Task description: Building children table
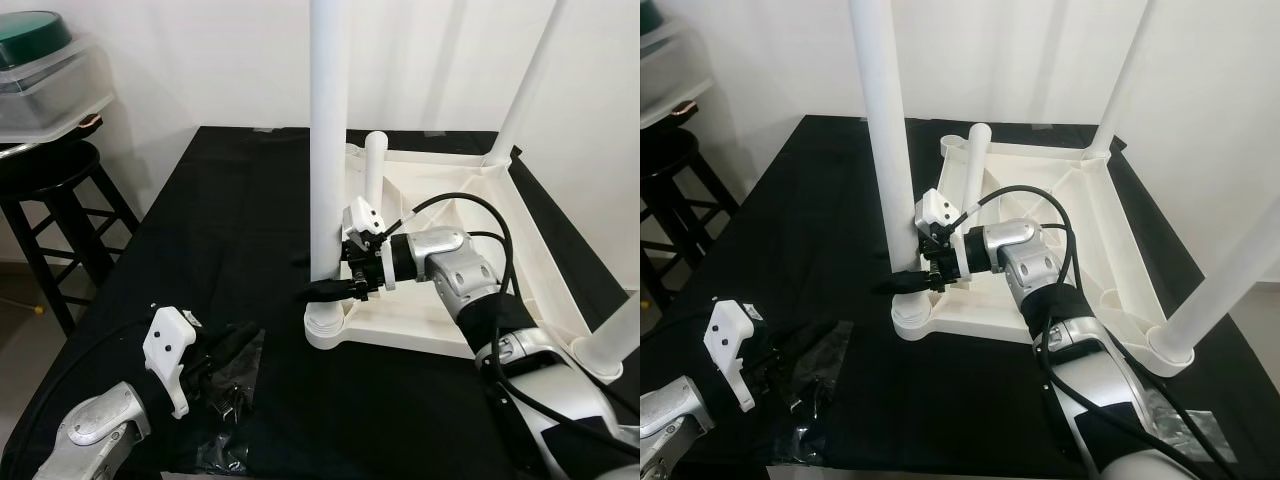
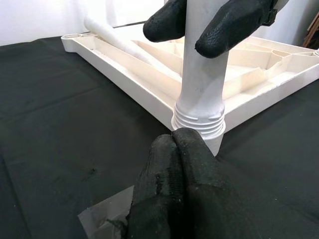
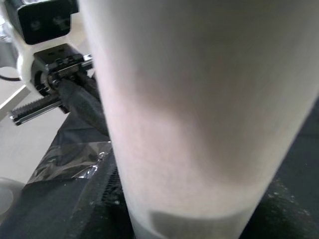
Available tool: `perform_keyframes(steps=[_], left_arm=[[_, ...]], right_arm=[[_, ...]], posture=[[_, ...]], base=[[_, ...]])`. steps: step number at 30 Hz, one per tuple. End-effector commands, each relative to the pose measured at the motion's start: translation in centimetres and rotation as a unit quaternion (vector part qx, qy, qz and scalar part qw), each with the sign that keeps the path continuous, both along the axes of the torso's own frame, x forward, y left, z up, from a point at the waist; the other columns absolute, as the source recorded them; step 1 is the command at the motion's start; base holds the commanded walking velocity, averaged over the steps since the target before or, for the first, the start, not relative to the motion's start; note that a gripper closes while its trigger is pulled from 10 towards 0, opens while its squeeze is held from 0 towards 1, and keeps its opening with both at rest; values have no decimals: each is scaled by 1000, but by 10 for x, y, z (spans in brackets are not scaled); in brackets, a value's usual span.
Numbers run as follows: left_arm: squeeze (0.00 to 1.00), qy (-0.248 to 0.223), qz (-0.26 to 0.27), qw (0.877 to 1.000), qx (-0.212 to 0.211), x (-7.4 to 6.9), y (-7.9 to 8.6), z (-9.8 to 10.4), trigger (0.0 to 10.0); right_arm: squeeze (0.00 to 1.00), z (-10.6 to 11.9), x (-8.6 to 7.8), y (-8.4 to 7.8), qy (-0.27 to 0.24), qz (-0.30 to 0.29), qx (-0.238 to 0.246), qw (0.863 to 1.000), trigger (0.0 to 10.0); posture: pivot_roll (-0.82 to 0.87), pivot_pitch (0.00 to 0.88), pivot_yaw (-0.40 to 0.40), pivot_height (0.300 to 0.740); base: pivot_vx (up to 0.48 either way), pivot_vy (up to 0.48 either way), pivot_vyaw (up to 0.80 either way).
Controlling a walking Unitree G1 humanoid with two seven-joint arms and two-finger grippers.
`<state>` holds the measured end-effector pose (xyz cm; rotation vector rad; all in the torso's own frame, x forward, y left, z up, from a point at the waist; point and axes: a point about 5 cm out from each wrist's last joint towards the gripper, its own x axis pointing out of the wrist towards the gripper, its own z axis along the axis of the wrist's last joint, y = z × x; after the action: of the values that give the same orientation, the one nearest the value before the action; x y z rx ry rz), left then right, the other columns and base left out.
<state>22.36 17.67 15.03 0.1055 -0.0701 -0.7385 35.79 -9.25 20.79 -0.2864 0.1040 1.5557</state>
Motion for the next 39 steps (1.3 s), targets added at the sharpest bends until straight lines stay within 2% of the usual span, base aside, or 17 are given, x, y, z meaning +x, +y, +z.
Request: perform_keyframes(steps=[1,5,11,13,14,15,16,17,20,28,29,31,32,35,36,38,39], left_arm=[[0,7,0,1000,11,-1,1,-2,10000],[0,8,0,1000,8,-1,-1,-2,10000],[0,11,-6,1000,1,3,-8,-6,10000],[0,11,-6,1000,1,3,-8,-6,10000],[0,13,-7,1000,-4,3,-11,-8,10000],[0,14,-8,1000,-6,3,-12,-9,10000],[0,14,-8,1000,-6,3,-12,-9,10000],[0,15,-7,1000,-8,3,-13,-11,10000],[0,17,-1,1000,-13,4,-12,-12,10000],[0,16,4,1000,-12,9,-9,-14,10000],[0,15,5,1000,-14,9,-10,-14,10000],[0,15,6,1000,-15,9,-10,-14,10000],[0,13,9,1000,-17,9,-12,-14,10000],[0,13,10,1000,-18,9,-12,-14,10000],[0,12,8,1000,-17,10,-13,-15,10000],[0,12,8,1000,-17,10,-13,-15,10000],[0,10,6,1000,-15,11,-14,-15,10000]], right_arm=[[0,-7,-4,5,4,24,-4,1000,0],[0,-8,-4,0,-2,11,11,1000,0],[0,-13,-6,-10,-49,-161,51,984,0],[0,-13,-6,-10,-49,-161,51,984,0],[0,-32,-7,-6,-36,-334,68,939,0],[0,-42,-9,-7,-29,-430,70,900,0],[0,-42,-9,-7,-29,-430,70,900,0],[0,-67,-31,0,2,-499,70,864,0],[0,-71,-49,9,-2,-478,72,875,0],[0,-69,-48,10,-9,-474,40,880,0],[0,-66,-48,11,-2,-461,41,886,10000],[0,-64,-49,12,3,-453,42,891,10000],[1000,-53,-53,16,8,-389,53,920,10000],[1000,-49,-55,18,12,-356,59,933,10000],[1000,-31,-53,15,-4,-263,69,962,10000],[1000,-31,-53,15,-4,-263,69,962,10000],[816,-18,-47,8,-43,-213,62,974,10000]], posture=[[76,77,-10,740],[65,80,-9,740],[21,82,-2,740],[21,82,-2,740],[17,83,-11,740],[17,83,-11,740],[17,83,-11,740],[15,88,0,740],[-10,79,20,740],[-6,68,14,740],[-3,65,8,740],[-3,65,8,740],[1,58,4,740],[1,58,4,740],[5,51,11,740],[5,51,11,740],[7,50,12,740]], base=[[0,0,0],[0,0,0],[0,0,0],[0,0,0],[0,0,0],[0,0,0],[0,0,0],[0,0,0],[0,0,0],[0,0,0],[0,0,0],[0,0,0],[0,0,0],[0,0,0],[0,0,0],[0,0,0],[0,0,0]])
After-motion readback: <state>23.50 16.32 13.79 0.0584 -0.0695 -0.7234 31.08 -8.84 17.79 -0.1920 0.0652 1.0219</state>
